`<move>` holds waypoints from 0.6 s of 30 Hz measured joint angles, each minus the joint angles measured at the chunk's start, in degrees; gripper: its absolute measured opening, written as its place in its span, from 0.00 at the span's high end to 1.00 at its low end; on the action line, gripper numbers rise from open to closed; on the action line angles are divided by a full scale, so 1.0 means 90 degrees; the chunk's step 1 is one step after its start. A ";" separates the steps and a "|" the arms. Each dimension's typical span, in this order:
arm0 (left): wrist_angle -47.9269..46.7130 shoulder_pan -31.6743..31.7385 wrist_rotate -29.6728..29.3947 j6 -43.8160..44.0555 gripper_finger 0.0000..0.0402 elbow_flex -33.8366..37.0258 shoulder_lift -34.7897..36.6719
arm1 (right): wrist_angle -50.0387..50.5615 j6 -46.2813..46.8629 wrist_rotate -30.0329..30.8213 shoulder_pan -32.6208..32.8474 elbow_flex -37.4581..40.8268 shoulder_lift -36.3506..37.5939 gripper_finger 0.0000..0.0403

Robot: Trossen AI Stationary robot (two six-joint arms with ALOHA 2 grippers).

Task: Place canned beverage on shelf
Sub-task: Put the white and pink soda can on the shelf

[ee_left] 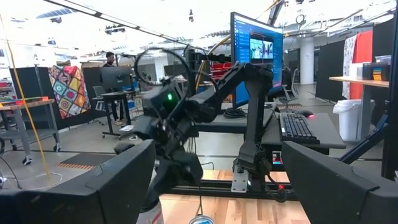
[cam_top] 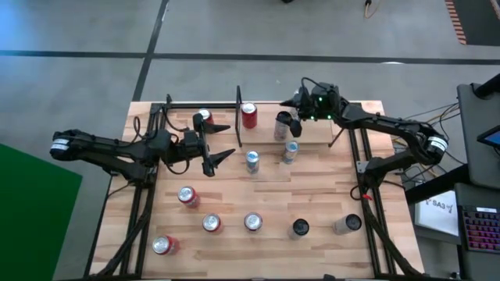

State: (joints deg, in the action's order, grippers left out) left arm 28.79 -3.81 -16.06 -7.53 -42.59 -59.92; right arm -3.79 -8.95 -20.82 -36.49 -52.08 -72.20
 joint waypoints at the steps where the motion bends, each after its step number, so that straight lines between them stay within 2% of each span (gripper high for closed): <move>1: -0.0008 0.0000 -0.0002 0.0010 0.17 0.0000 0.0000 | 0.0152 0.0000 0.0000 0.0000 -0.0149 0.0009 0.25; 9: -0.0014 -0.0012 0.0001 0.0061 0.17 0.0000 -0.0098 | 0.1865 -0.0125 -0.0008 0.0341 -0.1516 0.0021 0.31; 18: -0.0004 -0.0012 0.0003 0.0061 0.17 0.0000 -0.0287 | 0.3528 -0.0105 -0.0010 0.1108 -0.2606 0.0021 0.51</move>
State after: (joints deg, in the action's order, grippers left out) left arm 28.75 -3.92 -16.03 -6.98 -42.59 -62.50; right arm 27.96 -9.90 -20.91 -26.52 -75.53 -72.01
